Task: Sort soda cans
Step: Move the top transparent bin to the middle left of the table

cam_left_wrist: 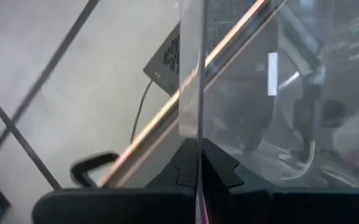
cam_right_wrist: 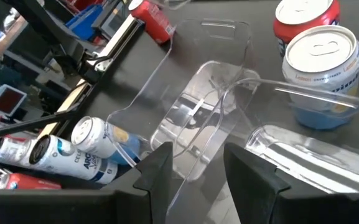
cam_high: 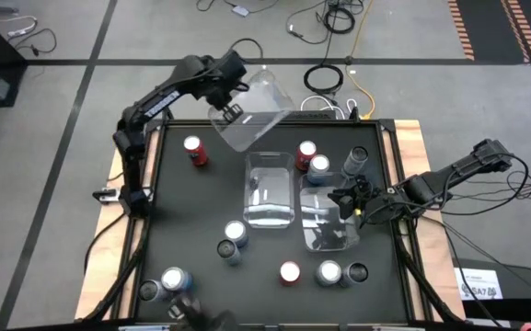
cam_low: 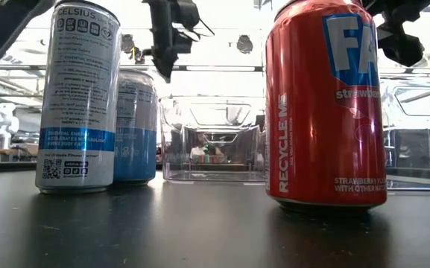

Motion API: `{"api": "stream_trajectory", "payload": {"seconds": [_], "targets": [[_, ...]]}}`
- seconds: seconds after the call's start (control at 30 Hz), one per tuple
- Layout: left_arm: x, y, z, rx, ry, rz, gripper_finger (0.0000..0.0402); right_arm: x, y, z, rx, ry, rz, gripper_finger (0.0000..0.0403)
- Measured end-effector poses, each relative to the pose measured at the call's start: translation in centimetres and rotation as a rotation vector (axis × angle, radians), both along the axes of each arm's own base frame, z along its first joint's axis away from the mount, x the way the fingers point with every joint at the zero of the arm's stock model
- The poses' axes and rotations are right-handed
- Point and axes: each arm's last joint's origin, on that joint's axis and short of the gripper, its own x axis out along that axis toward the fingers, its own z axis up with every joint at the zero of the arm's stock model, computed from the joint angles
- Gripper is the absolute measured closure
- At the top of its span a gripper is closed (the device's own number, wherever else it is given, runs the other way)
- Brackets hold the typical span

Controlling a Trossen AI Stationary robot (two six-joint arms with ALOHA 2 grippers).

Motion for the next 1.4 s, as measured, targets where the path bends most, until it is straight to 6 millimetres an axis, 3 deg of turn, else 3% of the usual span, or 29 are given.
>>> {"api": "stream_trajectory", "payload": {"seconds": [0.13, 0.33, 0.6, 0.87, 1.4], "targets": [[-1.8, -2.3, 1.9, -0.031, -0.025, 0.093, 0.0394, 0.0, 0.0, 0.0, -0.023, 0.014, 0.024, 0.0266], [-3.3, -6.2, 4.8, -0.025, -0.205, 0.195, 0.0394, 0.0, 0.1, -0.1, -0.038, 0.045, 0.088, 0.0266], [-3.7, -11.5, 6.0, -0.065, -0.325, 0.23, 0.0394, 0.0, 0.3, -0.1, -0.065, 0.079, 0.168, 0.0266], [-4.0, -16.0, 3.5, -0.121, -0.319, 0.348, 0.0394, 0.0, 0.5, -0.2, -0.07, 0.109, 0.252, 0.0266], [-9.3, -22.4, -2.9, -0.183, -0.276, 0.604, 0.0394, 0.0, 0.6, -0.2, -0.094, 0.129, 0.31, 0.0266]]}}
